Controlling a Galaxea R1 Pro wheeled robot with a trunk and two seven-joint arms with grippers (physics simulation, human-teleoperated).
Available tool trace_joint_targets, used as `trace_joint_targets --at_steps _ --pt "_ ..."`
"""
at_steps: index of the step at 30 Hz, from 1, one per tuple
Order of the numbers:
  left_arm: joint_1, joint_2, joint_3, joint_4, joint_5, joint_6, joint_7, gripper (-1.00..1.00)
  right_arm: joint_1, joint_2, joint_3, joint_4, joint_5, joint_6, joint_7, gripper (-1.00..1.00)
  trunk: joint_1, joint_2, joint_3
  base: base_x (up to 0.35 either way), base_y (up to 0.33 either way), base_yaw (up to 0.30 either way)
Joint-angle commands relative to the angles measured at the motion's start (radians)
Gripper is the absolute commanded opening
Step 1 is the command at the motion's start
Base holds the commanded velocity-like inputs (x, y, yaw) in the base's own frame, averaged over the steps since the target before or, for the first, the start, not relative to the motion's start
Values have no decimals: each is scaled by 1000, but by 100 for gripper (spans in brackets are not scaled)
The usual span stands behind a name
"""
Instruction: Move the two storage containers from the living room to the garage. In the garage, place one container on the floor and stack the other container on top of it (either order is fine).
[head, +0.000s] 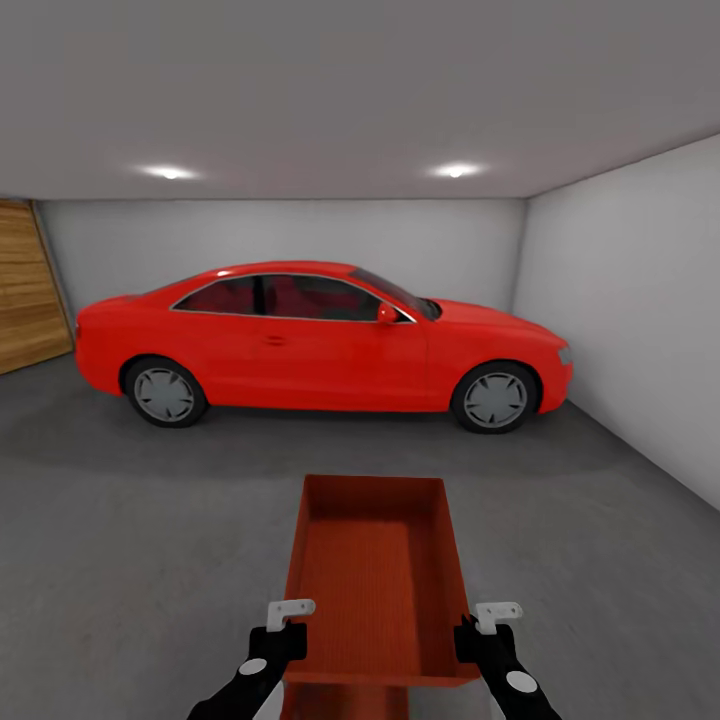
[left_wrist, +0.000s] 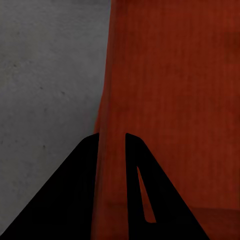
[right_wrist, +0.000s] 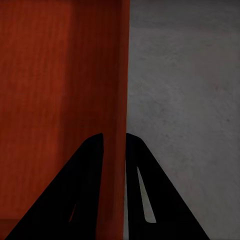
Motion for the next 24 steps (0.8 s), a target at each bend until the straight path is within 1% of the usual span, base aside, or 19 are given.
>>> trace_joint_targets --at_steps 1,24 --pt "-2 -2 15 -41 -4 -2 -7 -100 1 1 26 2 9 -3 1 -100 1 -1 -2 330 0 0" --pt "-2 -2 15 -41 -4 -2 -7 -100 1 1 26 2 9 -3 1 -100 1 -1 -39 328 0 0"
